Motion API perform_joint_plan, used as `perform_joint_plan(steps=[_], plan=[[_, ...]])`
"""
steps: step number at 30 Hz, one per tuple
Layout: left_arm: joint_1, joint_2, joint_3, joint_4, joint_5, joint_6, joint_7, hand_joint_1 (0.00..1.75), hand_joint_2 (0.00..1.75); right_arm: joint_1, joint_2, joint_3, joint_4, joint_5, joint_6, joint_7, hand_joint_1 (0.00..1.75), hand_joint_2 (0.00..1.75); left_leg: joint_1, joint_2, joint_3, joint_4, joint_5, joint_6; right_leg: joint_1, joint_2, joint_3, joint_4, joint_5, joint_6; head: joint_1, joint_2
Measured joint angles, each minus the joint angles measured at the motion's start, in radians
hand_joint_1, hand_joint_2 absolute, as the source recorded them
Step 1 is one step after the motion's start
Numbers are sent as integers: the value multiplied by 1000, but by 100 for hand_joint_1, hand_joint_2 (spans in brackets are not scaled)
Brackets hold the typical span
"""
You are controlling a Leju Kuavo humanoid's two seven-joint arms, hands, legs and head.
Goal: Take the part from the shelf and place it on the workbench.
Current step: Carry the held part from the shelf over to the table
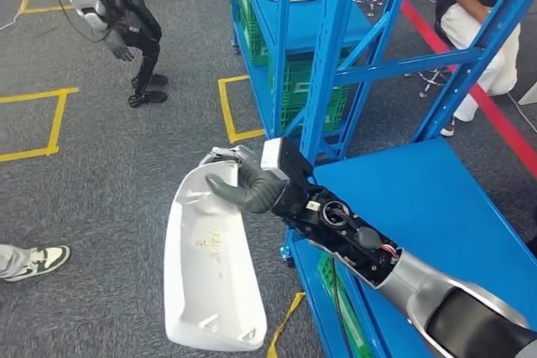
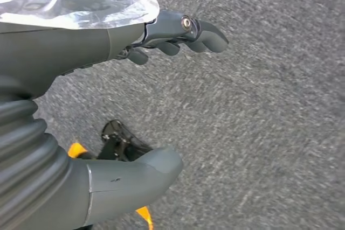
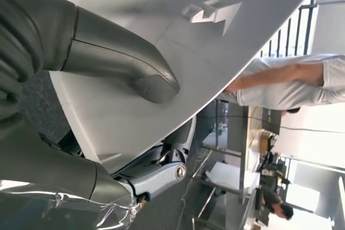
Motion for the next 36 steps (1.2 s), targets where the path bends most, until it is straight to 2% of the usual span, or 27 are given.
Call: perform_joint_plan(steps=[1, 2, 3, 4, 6, 7, 9, 11, 12, 14, 16, 17, 18, 19, 20, 22, 23, 24, 26, 28, 30, 31, 32, 33, 34, 35, 36], plan=[[0, 0, 0, 0, 3, -1, -1, 0, 175, 2, 0, 1, 1, 0, 0, 0, 175, 175, -1, -4, 0, 0, -1, 2, 0, 3, -36, 73, -26, 1, 2, 0], [0, 0, 0, 0, 5, -2, -2, 0, 175, 4, 0, 2, 2, 0, 0, 0, 175, 175, -2, -10, 1, 0, -1, 2, 0, 4, -61, 121, -37, 0, 2, 0], [1, 0, 0, 0, 6, -2, -2, 0, 175, 6, 0, 2, 2, 0, 0, 0, 175, 175, -3, -17, 2, 1, -2, 3, 0, 5, -67, 127, -26, -2, 2, 0], [1, 0, 0, 0, 6, -2, -2, 0, 175, 6, 0, 3, 2, 0, 0, 0, 175, 175, -4, -24, 4, 1, -2, 3, 1, 7, -52, 89, 6, -6, 3, 0], [1, -2, 0, 0, 6, -3, -2, 0, 175, 4, 0, 3, 3, 0, 0, -1, 175, 175, -5, -38, 9, 1, -4, 1, 3, 25, 14, -61, 86, -18, 5, 0], [0, -4, 0, 0, 5, -4, -3, 0, 175, 2, 0, 3, 3, 0, 0, -2, 175, 175, -6, -44, 9, 2, -5, -2, 5, 35, 46, -128, 110, -23, 4, 0], [1, -6, 0, 0, 0, -4, -4, 0, 175, 0, 0, 4, 3, 1, -2, -2, 175, 175, -6, -54, 3, 2, -2, -11, 8, 45, 75, -183, 117, -28, 2, 0], [3, -6, 0, 0, -7, -2, -5, 0, 175, 0, 1, 6, 3, 2, -5, -3, 175, 175, -3, -62, -2, 2, 0, -21, 7, 34, 80, -194, 119, -33, 1, 0], [3, -5, 0, 0, -9, -1, -5, 0, 175, 0, 2, 6, 3, 3, -7, -3, 175, 175, -3, -56, -6, 11, -8, -26, 5, 27, 83, -200, 122, -37, 0, 0], [1, -3, 0, 0, -12, 1, -5, 0, 175, -1, 3, 6, 3, 3, -9, -4, 175, 175, -4, -33, -44, 91, -55, -34, 1, 11, 87, -210, 128, -45, -7, 0], [0, -3, 0, 0, -13, 1, -6, 0, 175, 0, 3, 7, 4, 3, -9, -5, 175, 175, -3, -15, -118, 236, -117, -41, 3, -8, 86, -211, 128, -48, -14, 0], [1, -4, 0, 0, -13, 1, -6, 0, 175, 2, 3, 7, 4, 3, -9, -5, 175, 175, -2, -12, -147, 290, -132, -44, 3, -17, 85, -211, 127, -49, -15, 0], [3, -4, 0, 0, -13, 1, -6, 0, 175, 2, 4, 7, 4, 3, -9, -5, 175, 175, 0, -9, -159, 308, -128, -47, 4, -27, 84, -211, 127, -49, -16, 0], [4, -4, 0, 0, -13, 1, -6, 0, 175, 3, 4, 8, 4, 3, -9, -5, 175, 175, 1, -5, -148, 282, -105, -49, 3, -36, 85, -210, 126, -48, -16, 0], [4, -3, 0, 0, -13, 1, -6, 0, 175, 3, 4, 8, 4, 3, -9, -5, 175, 175, 3, 6, -116, 217, -70, -50, 3, -46, 86, -210, 124, -47, -17, 0], [2, -1, 0, 0, -13, 1, -6, 0, 175, 1, 4, 8, 4, 3, -9, -6, 175, 175, 3, 47, -40, 68, -12, -47, 7, -63, 88, -205, 118, -38, -18, 0], [1, -1, 0, 0, -13, 1, -6, 0, 175, 0, 5, 8, 3, 3, -9, -6, 175, 175, 1, 59, -18, 21, 2, -42, 10, -70, 89, -203, 114, -33, -17, 0], [0, -1, 0, 0, -13, 1, -6, 0, 175, 0, 5, 7, 3, 3, -9, -6, 175, 175, -2, 63, -10, 4, 4, -36, 13, -78, 90, -201, 111, -28, -15, 0], [1, -1, 0, 0, -13, 1, -6, 0, 175, -1, 6, 8, 3, 3, -9, -6, 175, 175, -4, 40, -11, 3, 6, -22, 12, -91, 93, -200, 105, -18, -11, 0], [1, 0, 0, 0, -14, 1, -6, 0, 175, -1, 6, 8, 3, 4, -9, -6, 175, 175, -1, 21, -8, 0, 8, -10, 6, -63, 80, -167, 78, -8, -7, 0], [-1, 0, 0, 0, -14, 1, -5, 0, 175, 0, 6, 7, 4, 4, -9, -7, 175, 175, 2, 2, -6, -1, 9, -2, 2, -14, 28, -49, 14, -1, -1, 0], [-2, 0, 0, 0, -14, 1, -5, 0, 175, 1, 6, 7, 4, 4, -9, -8, 175, 175, 2, -9, -6, -1, 9, 1, 2, -1, -8, 31, -19, 0, 1, 0], [-2, 0, 0, 0, -14, 1, -4, 0, 175, 4, 6, 8, 6, 4, -9, -9, 175, 175, 1, -21, -6, -1, 9, 1, 2, 4, -39, 94, -39, -1, 2, 0], [-1, 0, 0, 0, -14, 1, -4, 0, 175, 6, 6, 8, 7, 4, -9, -9, 175, 175, 0, -34, -6, 0, 9, 2, 2, 6, -55, 124, -40, -3, 3, 0], [0, 0, 0, 0, -14, 1, -3, 0, 175, 7, 6, 8, 8, 4, -8, -10, 175, 175, 0, -48, -5, 0, 9, 2, 2, 8, -52, 111, -20, -6, 4, 0], [0, 0, 0, 0, -14, 1, -3, 0, 175, 7, 6, 7, 9, 4, -8, -11, 175, 175, -1, -62, -3, 0, 9, 1, 2, 14, -30, 57, 17, -10, 4, 0], [0, -1, 0, 0, -14, 1, -3, 0, 175, 6, 6, 7, 9, 5, -8, -13, 175, 175, 0, -75, -1, 0, 9, 1, 2, 32, 3, -22, 60, -15, 5, 0]])
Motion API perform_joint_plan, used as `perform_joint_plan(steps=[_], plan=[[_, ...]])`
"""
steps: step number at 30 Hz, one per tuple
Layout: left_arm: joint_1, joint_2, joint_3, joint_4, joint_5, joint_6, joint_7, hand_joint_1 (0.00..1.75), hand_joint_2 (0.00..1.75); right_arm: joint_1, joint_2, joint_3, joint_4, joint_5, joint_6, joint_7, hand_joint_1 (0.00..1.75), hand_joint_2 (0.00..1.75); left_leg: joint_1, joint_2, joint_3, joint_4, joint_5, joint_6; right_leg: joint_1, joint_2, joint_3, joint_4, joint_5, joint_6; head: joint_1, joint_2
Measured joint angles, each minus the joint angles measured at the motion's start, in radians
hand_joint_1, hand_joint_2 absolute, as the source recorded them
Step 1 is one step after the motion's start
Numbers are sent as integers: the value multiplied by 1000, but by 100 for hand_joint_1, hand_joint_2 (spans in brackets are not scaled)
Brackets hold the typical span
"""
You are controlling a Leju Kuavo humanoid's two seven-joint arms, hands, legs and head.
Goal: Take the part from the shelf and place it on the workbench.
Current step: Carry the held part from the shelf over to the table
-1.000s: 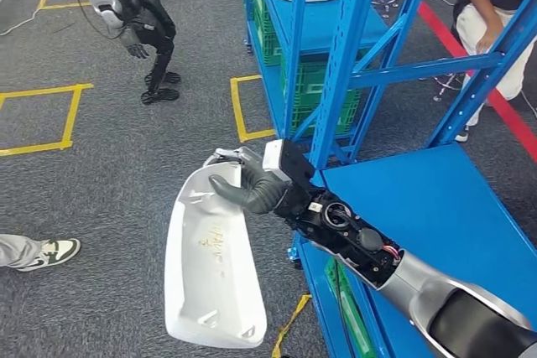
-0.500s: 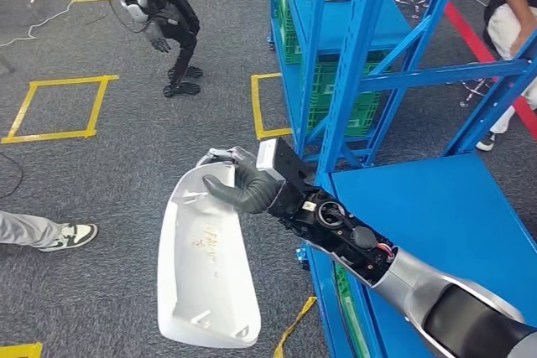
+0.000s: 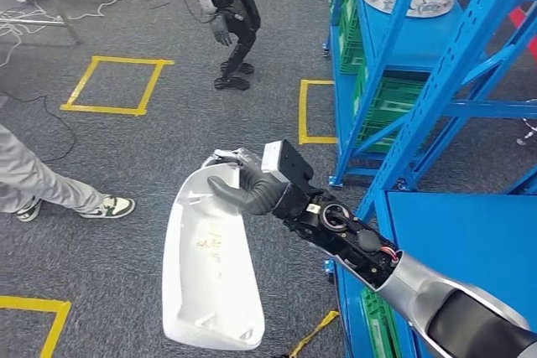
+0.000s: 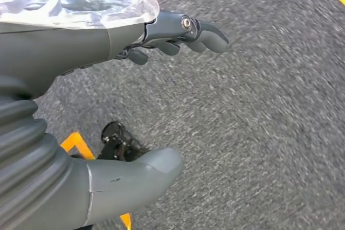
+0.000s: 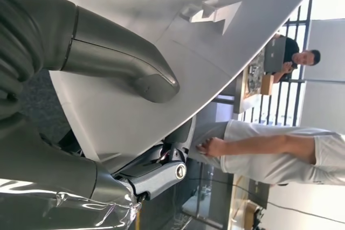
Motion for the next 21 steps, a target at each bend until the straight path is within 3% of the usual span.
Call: perform_joint_plan(steps=[1, 3, 5, 6, 8, 10, 12, 13, 14, 17, 19, 21], plan=[[-1, -1, 0, 0, 0, 0, 0, 0, 175, -1, 0, 0, 0, 0, 0, -1, 175, 175, -1, -13, 0, 1, 0, -2, -1, 21, 32, -73, 31, -5, -1, 0], [-1, -4, 0, 0, -1, 0, 0, 0, 175, -4, 0, 0, 1, 2, 0, -3, 175, 175, 1, -35, -7, 2, 3, -11, -1, 51, 72, -159, 54, -10, -2, 0], [2, -3, 0, 0, -3, 1, 0, 0, 175, -5, 0, 0, 1, 4, 1, -4, 175, 175, 3, -56, -15, -1, 9, -25, -1, 39, 82, -172, 51, -13, -3, 0], [4, -2, 0, 0, -4, 1, 0, 0, 175, -6, 0, 0, 1, 4, 2, -4, 175, 175, 3, -50, -18, 2, 7, -30, -2, 27, 85, -176, 55, -17, -3, 0], [3, 0, 0, 0, -5, 3, 0, 0, 175, -8, 1, 0, 1, 5, 3, -5, 175, 175, -2, 0, -47, 59, -29, -38, -5, 2, 90, -187, 61, -27, -11, 0], [-1, -1, 0, 0, -6, 3, 0, 0, 175, -8, 2, 0, 2, 6, 4, -6, 175, 175, -2, 54, -115, 198, -96, -45, -3, -24, 90, -190, 62, -33, -19, 0], [0, -2, 0, 0, -6, 3, 1, 0, 175, -5, 2, 1, 2, 6, 5, -5, 175, 175, 0, 67, -168, 303, -127, -51, -2, -51, 89, -190, 61, -34, -20, 0], [1, -3, 0, 0, -6, 3, 1, 0, 175, -5, 2, 1, 3, 6, 5, -5, 175, 175, 2, 70, -167, 301, -115, -53, -2, -63, 88, -190, 60, -33, -20, 0], [2, -2, 0, 0, -6, 3, 1, 0, 175, -5, 2, 1, 3, 6, 5, -5, 175, 175, 3, 76, -143, 253, -85, -54, -2, -74, 89, -189, 58, -32, -21, 0], [-1, 0, 0, 0, -7, 3, 1, 0, 175, -6, 2, 1, 3, 6, 5, -5, 175, 175, 0, 124, -29, 40, -3, -47, 4, -102, 94, -185, 49, -19, -21, 0], [-2, 0, 0, 0, -7, 4, 1, 0, 175, -7, 2, 1, 3, 6, 5, -5, 175, 175, -5, 129, -10, 1, 2, -34, 9, -115, 96, -182, 43, -10, -17, 0], [0, 0, 0, 0, -6, 6, 1, 0, 175, -8, 2, 1, 3, 6, 4, -6, 175, 175, -4, 109, -10, 1, 3, -20, 7, -123, 98, -179, 36, 0, -12, 0]])
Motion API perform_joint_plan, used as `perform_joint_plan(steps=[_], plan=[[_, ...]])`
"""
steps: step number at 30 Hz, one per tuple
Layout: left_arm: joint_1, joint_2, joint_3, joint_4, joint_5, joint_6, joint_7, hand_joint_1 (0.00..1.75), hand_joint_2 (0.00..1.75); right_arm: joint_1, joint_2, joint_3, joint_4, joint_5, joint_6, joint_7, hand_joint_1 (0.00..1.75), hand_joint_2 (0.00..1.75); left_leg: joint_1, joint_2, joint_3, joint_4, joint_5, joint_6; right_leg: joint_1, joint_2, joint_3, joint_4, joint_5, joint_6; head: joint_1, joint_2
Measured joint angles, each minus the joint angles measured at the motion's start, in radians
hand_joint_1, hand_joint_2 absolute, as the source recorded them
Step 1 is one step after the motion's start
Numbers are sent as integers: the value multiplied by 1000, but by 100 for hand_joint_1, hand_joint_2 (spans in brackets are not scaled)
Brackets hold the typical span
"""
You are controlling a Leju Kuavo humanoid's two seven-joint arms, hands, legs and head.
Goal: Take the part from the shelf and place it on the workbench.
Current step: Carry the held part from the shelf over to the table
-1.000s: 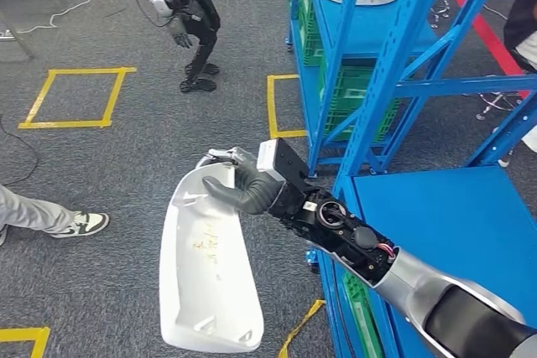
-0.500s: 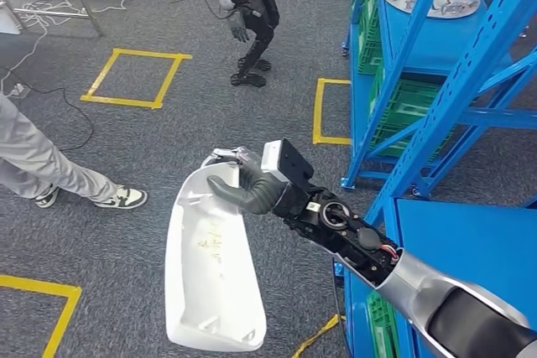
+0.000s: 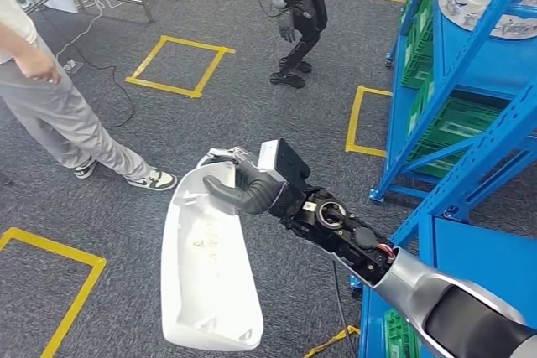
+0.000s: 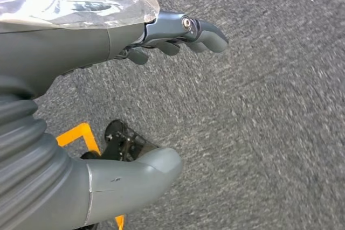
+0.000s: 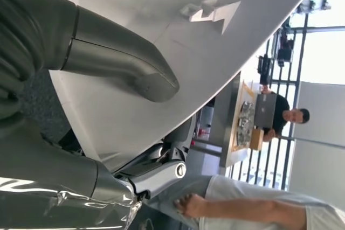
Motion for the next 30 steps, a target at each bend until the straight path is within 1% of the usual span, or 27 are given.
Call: perform_joint_plan(steps=[1, 2, 3, 4, 5, 6, 7, 8, 9, 10, 11, 12, 13, 15, 16, 17, 18, 19, 20, 21, 22, 23, 24, 26, 27, 28, 30], plan=[[0, 0, 0, 0, 0, 1, 0, 0, 175, 0, 0, 0, 0, 0, 0, 0, 175, 175, 2, -8, 2, -1, 1, 6, -3, 13, -5, 15, -13, 5, 1, 0], [0, 0, 0, 0, 0, 2, 0, 0, 175, 0, 0, 0, 0, 0, -1, 0, 175, 175, 4, -16, 4, -3, 2, 13, -6, 34, -21, 53, -37, 9, 4, 0], [-1, 0, 0, 0, 0, 2, 0, 0, 175, 0, 0, 0, 0, 0, -1, 0, 175, 175, 6, -23, 5, -4, 2, 17, -8, 60, -49, 115, -70, 13, 8, 0], [-3, 0, 0, 0, 0, 2, 0, 0, 175, 2, 0, 0, 0, 0, -2, 0, 175, 175, 6, -32, 6, -4, 2, 20, -9, 82, -84, 194, -106, 16, 12, 0], [-3, 0, 0, 0, 0, 2, 0, 0, 175, 4, 0, 0, 0, 0, -2, 0, 175, 175, 6, -41, 6, -4, 2, 21, -9, 92, -120, 269, -134, 17, 14, 0], [-3, 0, 0, 0, 0, 2, 0, 0, 175, 7, 0, 0, 0, 0, -2, 0, 175, 175, 5, -52, 6, -4, 1, 22, -9, 96, -144, 315, -143, 17, 15, 0], [-2, 0, 0, 0, 0, 2, 0, 0, 175, 9, 0, 0, 1, 0, -2, 0, 175, 175, 4, -63, 7, -3, 1, 22, -9, 98, -152, 322, -132, 16, 16, 0], [-1, 0, 0, 0, 1, 2, 0, 0, 175, 9, 0, 0, 1, 0, -2, 0, 175, 175, 4, -74, 9, -3, 1, 21, -9, 100, -139, 284, -100, 13, 17, 0], [-1, -1, 0, 0, 1, 3, 0, 0, 175, 8, 0, 0, 1, 0, -3, 1, 175, 175, 4, -85, 10, -2, 0, 21, -9, 108, -110, 213, -55, 8, 19, 0], [-1, -2, 0, 0, 2, 3, 0, 0, 175, 6, 0, 0, 1, 0, -3, 1, 175, 175, 4, -95, 11, -2, 0, 19, -9, 126, -78, 137, -17, 2, 20, 0], [-2, -3, 0, 0, 3, 3, 0, 0, 175, 5, 0, 0, 1, 0, -3, 1, 175, 175, 4, -104, 10, 0, 0, 16, -9, 142, -50, 72, 9, -2, 19, 0], [-2, -4, 0, 0, 4, 4, 0, 0, 175, 3, 0, 0, 1, 0, -3, 1, 175, 175, 4, -110, 7, 1, 1, 12, -9, 155, -31, 32, 20, -5, 18, 0], [-1, -4, 0, 0, 4, 6, 1, 0, 175, 3, 0, 0, 2, 1, -3, 2, 175, 175, 5, -118, 2, 1, 3, 6, -8, 161, -24, 17, 18, -7, 17, 0], [2, -3, 0, 0, 2, 12, 3, 0, 175, 2, 0, 0, 2, 2, -4, 5, 175, 175, 6, -130, -5, -2, 8, -6, -8, 148, -17, 7, 19, -13, 16, 0], [3, -3, 0, 0, 0, 17, 5, 0, 175, 1, 0, 0, 2, 4, -5, 6, 175, 175, 5, -124, -8, 3, 3, -12, -10, 140, -15, 2, 22, -18, 14, 0], [3, -3, 0, 0, -2, 20, 5, 0, 175, 1, 0, 0, 2, 6, -6, 8, 175, 175, 4, -108, -19, 26, -12, -16, -13, 131, -13, -3, 26, -23, 10, 0], [1, -2, 0, 0, -4, 23, 6, 0, 175, 1, 0, 0, 2, 8, -7, 9, 175, 175, 3, -87, -41, 72, -39, -20, -14, 122, -12, -8, 29, -26, 5, 0], [-1, -3, 0, 0, -6, 25, 6, 0, 175, 1, 0, 1, 2, 10, -8, 10, 175, 175, 3, -63, -73, 140, -74, -24, -14, 112, -12, -9, 30, -28, 0, 0], [-3, -3, 0, 0, -7, 26, 7, 0, 175, 2, 0, 1, 3, 12, -10, 11, 175, 175, 3, -50, -109, 215, -106, -28, -13, 103, -13, -9, 30, -29, -4, 0], [-3, -5, 0, 0, -9, 27, 7, 0, 175, 3, 0, 2, 5, 13, -11, 12, 175, 175, 3, -44, -138, 274, -124, -30, -12, 93, -14, -9, 30, -29, -5, 0], [-2, -6, 0, 0, -10, 27, 8, 0, 175, 3, 0, 3, 6, 15, -13, 12, 175, 175, 4, -41, -150, 298, -123, -32, -11, 84, -15, -9, 30, -29, -6, 0], [-2, -7, 0, 0, -10, 27, 8, 0, 175, 3, 1, 4, 6, 15, -14, 12, 175, 175, 4, -38, -141, 279, -104, -32, -11, 76, -14, -8, 29, -29, -6, 0], [-3, -7, 0, 0, -11, 27, 8, 0, 175, 3, 1, 6, 7, 16, -14, 12, 175, 175, 4, -33, -110, 221, -72, -31, -11, 69, -13, -8, 29, -27, -7, 0], [-7, -6, 0, 0, -14, 27, 8, 0, 175, 2, 2, 7, 7, 17, -14, 12, 175, 175, 2, -10, -32, 74, -16, -24, -7, 57, -12, -7, 25, -21, -9, 0], [-10, -6, 0, 0, -15, 27, 8, 0, 175, 1, 2, 7, 7, 17, -15, 12, 175, 175, 0, -3, -7, 25, -2, -18, -4, 52, -11, -5, 22, -17, -8, 0], [-12, -6, 0, 0, -15, 27, 8, 0, 175, 1, 3, 7, 7, 18, -15, 12, 175, 175, -2, 0, 4, 2, 1, -12, -1, 48, -11, -4, 20, -13, -7, 0], [-13, -6, 0, 0, -16, 27, 8, 0, 175, 1, 3, 8, 7, 18, -15, 12, 175, 175, -4, -12, 3, -2, 1, 2, 0, 40, -11, -3, 16, -4, -3, 0]])
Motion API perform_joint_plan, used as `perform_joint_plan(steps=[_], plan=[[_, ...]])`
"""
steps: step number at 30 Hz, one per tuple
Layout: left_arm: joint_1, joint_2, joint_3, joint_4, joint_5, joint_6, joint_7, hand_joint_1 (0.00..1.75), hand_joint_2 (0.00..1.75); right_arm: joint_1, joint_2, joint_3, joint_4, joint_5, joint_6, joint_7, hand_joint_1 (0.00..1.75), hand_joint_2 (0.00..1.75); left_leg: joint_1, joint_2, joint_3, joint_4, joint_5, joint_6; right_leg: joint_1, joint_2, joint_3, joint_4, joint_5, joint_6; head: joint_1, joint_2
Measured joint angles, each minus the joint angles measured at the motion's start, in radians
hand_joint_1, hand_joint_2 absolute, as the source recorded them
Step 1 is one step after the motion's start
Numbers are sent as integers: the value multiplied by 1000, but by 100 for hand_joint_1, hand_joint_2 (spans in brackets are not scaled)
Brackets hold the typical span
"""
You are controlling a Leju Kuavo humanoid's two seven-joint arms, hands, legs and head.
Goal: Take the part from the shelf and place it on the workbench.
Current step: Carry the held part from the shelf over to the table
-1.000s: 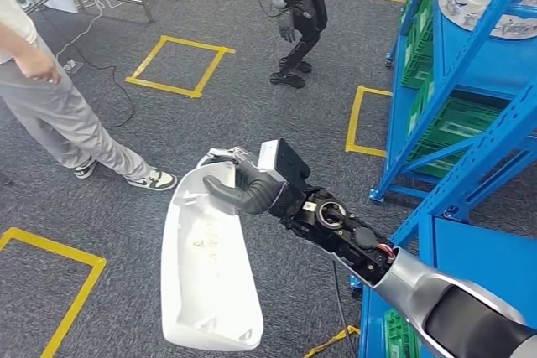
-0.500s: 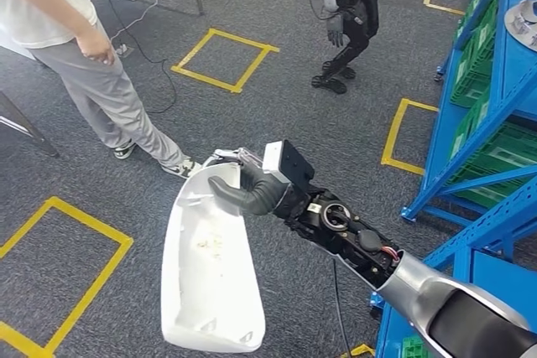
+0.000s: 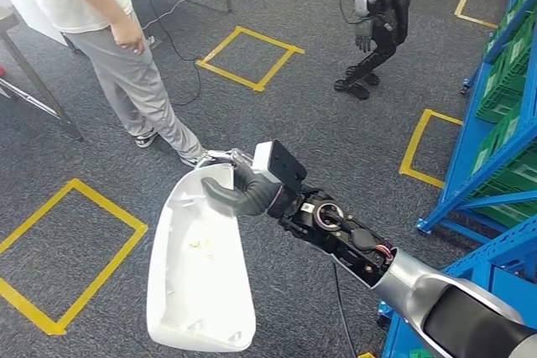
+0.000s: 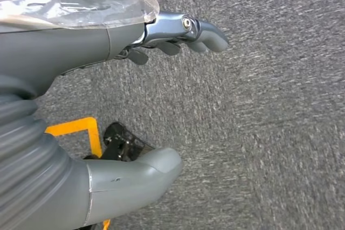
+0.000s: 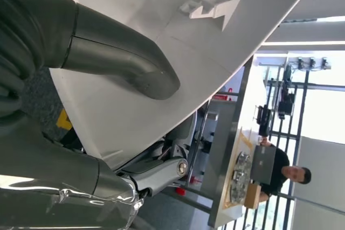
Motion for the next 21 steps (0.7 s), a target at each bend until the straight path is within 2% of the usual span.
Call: perform_joint_plan(steps=[2, 3, 5, 6, 7, 8, 9, 11, 12, 13, 15, 17, 18, 20, 21], plan=[[-1, -1, 0, 0, 0, 0, 0, 0, 175, 0, 0, 0, 0, 0, 0, 0, 175, 175, 3, -10, 2, -2, 2, 13, -4, 14, -14, 34, -27, 10, 4, 0], [-2, -1, 0, 0, -1, 0, 0, 0, 175, -1, 0, 0, 0, 0, 0, 0, 175, 175, 5, -14, 4, -4, 3, 18, -6, 28, -36, 83, -56, 15, 8, 0], [-3, -1, 0, 0, -1, 0, 0, 0, 175, 2, 0, 1, 0, 0, 0, 0, 175, 175, 5, -25, 4, -3, 2, 24, -8, 51, -102, 232, -125, 20, 15, 0], [-3, -1, 0, 0, -1, 0, 0, 0, 175, 4, 0, 1, 1, 0, 0, 0, 175, 175, 4, -32, 4, -3, 1, 25, -8, 54, -133, 295, -145, 21, 16, 0], [-3, -1, 0, 0, -1, 0, 1, 0, 175, 6, 0, 1, 2, 0, 0, 0, 175, 175, 3, -39, 4, -2, 1, 26, -8, 56, -149, 325, -146, 20, 17, 0], [-3, -1, 0, 0, -1, 0, 1, 0, 175, 8, 0, 2, 3, 0, 0, 0, 175, 175, 3, -48, 6, -2, 1, 25, -8, 58, -145, 311, -126, 18, 18, 0], [-3, -1, 0, 0, -1, 0, 1, 0, 175, 8, 0, 2, 4, 0, 0, 0, 175, 175, 2, -57, 8, -2, 1, 25, -8, 62, -121, 257, -89, 13, 20, 0], [-4, -4, 0, 0, -1, 0, 1, 0, 175, 6, 0, 2, 4, 0, 0, 0, 175, 175, 1, -72, 10, -1, 0, 22, -7, 89, -55, 104, -14, 1, 21, 0], [-4, -5, 0, 0, -1, 0, 2, 0, 175, 4, 0, 2, 4, 0, 0, 0, 175, 175, 0, -78, 8, 0, 0, 19, -7, 101, -29, 49, 4, -4, 20, 0], [-4, -7, 0, 0, -1, 0, 2, 0, 175, 3, 0, 2, 5, 0, 0, 0, 175, 175, 1, -85, 4, 1, 2, 15, -6, 110, -15, 19, 9, -7, 20, 0], [-2, -7, 0, 0, -1, 0, 2, 0, 175, 2, 0, 2, 5, 0, 0, 0, 175, 175, 2, -97, -3, -1, 7, 2, -5, 104, -5, 6, 6, -11, 19, 0], [-1, -5, 0, 0, -1, 0, 4, 0, 175, 0, 1, 3, 5, 0, 1, -2, 175, 175, 1, -84, -15, 22, -8, -8, -10, 90, -1, -3, 13, -19, 15, 0], [-3, -4, 0, 0, -1, 0, 6, 0, 175, -1, 2, 3, 5, 0, 2, -5, 175, 175, 1, -69, -34, 61, -32, -12, -12, 81, 1, -9, 17, -23, 11, 0], [-5, -3, 0, 0, -1, 0, 16, 0, 175, -2, 2, 3, 7, 0, 7, -11, 175, 175, 5, -40, -101, 199, -100, -22, -13, 64, 1, -11, 18, -28, 2, 0], [-5, -3, 0, 0, -2, -1, 23, 0, 175, -2, 2, 4, 9, 0, 10, -15, 175, 175, 7, -35, -134, 265, -123, -27, -12, 56, 0, -11, 18, -28, 0, 0]])
